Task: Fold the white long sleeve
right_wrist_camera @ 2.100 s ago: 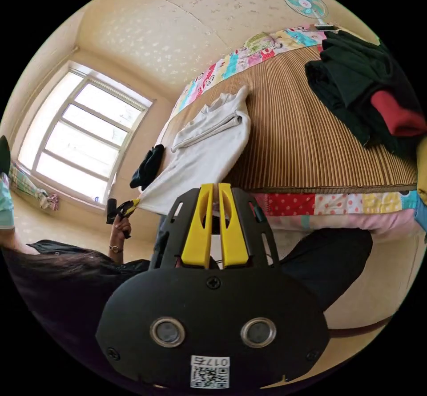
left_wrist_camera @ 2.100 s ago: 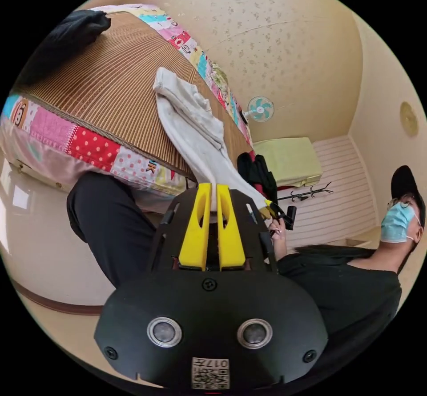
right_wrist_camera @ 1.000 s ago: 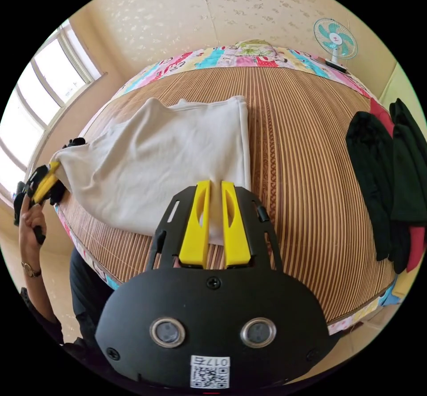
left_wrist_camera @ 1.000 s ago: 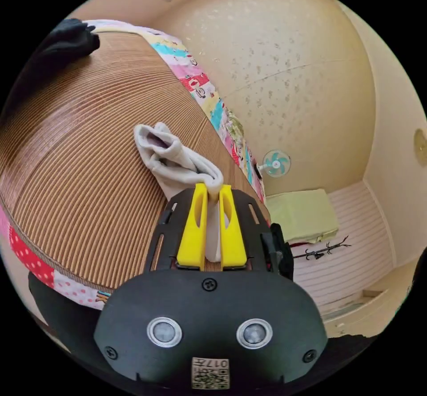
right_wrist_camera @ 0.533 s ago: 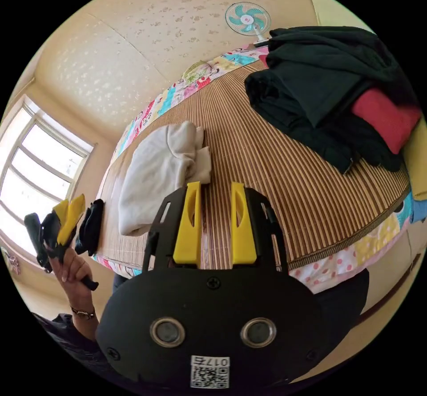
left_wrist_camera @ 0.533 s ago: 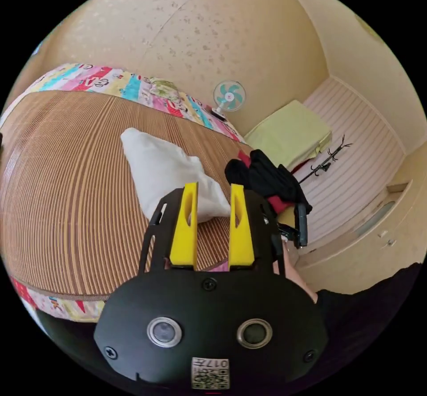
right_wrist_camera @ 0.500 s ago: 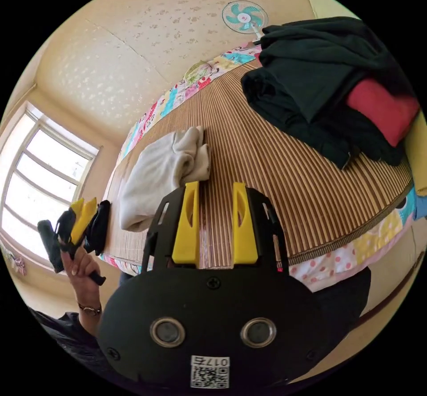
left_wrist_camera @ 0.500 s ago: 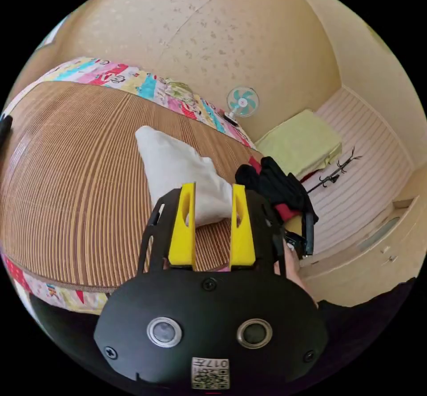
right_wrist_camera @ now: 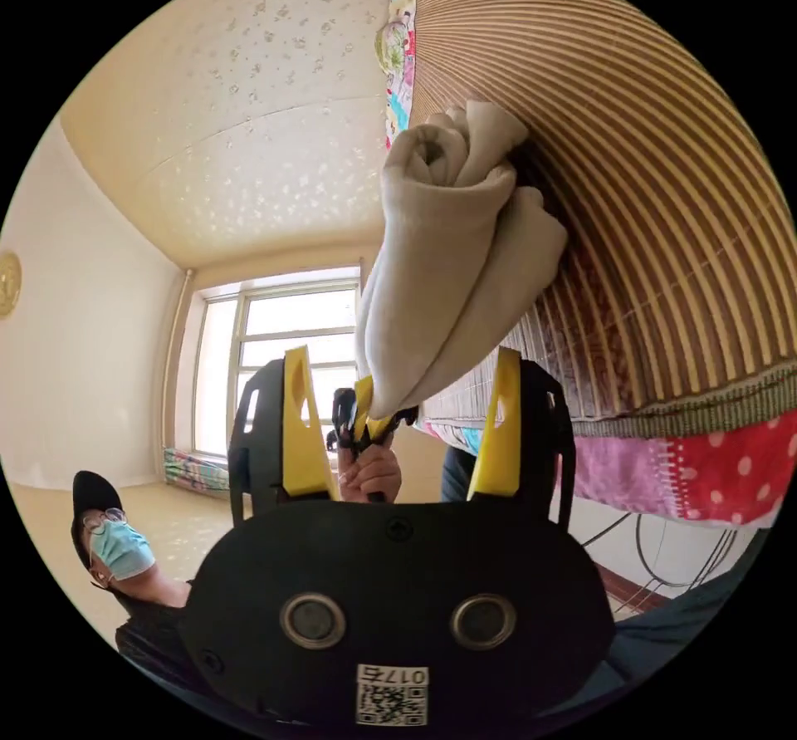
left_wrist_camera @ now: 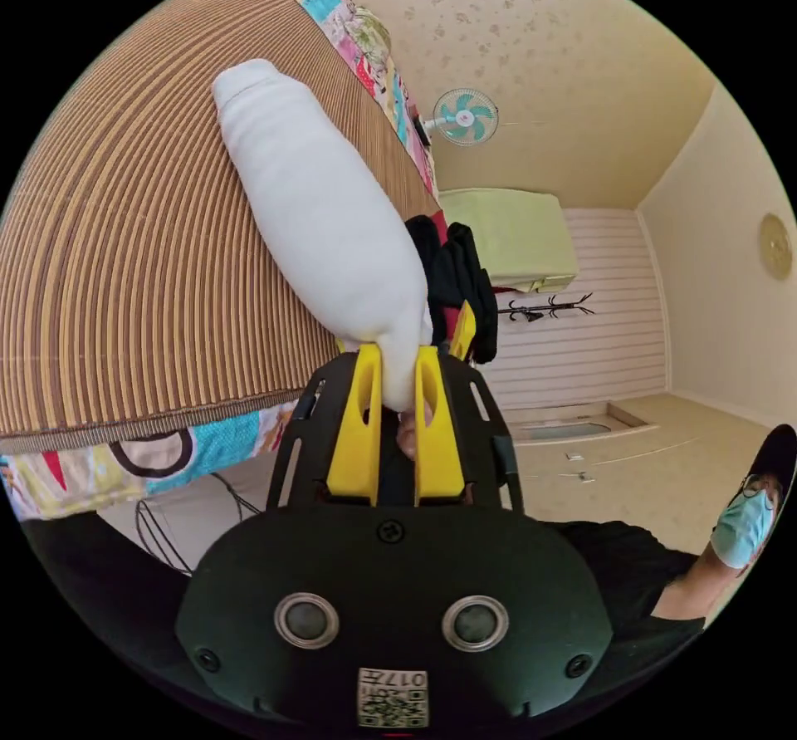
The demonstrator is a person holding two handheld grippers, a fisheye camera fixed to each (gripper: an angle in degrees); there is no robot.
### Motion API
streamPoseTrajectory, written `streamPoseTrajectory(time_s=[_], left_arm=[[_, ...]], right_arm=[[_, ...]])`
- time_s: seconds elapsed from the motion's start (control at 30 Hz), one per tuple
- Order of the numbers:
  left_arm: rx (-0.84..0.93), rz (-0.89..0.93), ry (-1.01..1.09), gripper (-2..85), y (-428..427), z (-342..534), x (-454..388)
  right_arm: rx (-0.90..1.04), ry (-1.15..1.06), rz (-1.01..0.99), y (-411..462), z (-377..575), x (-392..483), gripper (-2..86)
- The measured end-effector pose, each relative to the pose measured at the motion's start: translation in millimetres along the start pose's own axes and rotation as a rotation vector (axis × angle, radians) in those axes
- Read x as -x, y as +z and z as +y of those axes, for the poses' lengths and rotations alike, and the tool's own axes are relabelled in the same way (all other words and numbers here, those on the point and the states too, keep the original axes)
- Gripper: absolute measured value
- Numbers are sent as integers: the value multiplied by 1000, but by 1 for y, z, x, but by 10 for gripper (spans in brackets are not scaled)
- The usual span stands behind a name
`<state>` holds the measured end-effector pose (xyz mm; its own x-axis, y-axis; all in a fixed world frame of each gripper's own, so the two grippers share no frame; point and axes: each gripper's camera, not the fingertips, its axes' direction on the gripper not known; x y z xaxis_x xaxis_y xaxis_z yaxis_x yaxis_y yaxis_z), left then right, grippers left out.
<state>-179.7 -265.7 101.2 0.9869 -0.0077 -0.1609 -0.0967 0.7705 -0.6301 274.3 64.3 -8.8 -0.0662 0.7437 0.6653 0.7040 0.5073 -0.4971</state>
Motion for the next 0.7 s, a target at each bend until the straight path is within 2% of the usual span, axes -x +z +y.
streamPoseTrajectory(time_s=[0.1,0.13,0.23,0.3,0.33,0.37,0.43,0.53,0.6,0.7], left_arm=[[-39,-73,61,68,-38,51,-26],[-108,-91,67,75,-65,72,-31],[-267,-168,158,112,-141,128,-56],[-317,-296,225,136,-181,161,-79],[-376,-418,232,142,-205,185,-92],[-453,-518,217,143,-227,208,-99],[-565,-589,177,143,-255,242,-102],[-704,-581,78,139,-284,291,-87],[-732,-562,2,138,-292,311,-72],[-744,-559,-101,139,-293,332,-51]], right_arm=[[90,98,-75,36,-2,-6,205],[107,83,-89,46,1,-2,200],[217,-35,-86,112,7,37,178],[359,-185,-77,189,3,86,160],[385,-217,-79,210,2,99,155],[420,-266,-98,252,3,124,146],[461,-331,-144,317,7,159,135],[456,-330,-231,420,26,202,132],[427,-354,-265,494,49,221,131],[468,-219,-225,582,79,196,133]])
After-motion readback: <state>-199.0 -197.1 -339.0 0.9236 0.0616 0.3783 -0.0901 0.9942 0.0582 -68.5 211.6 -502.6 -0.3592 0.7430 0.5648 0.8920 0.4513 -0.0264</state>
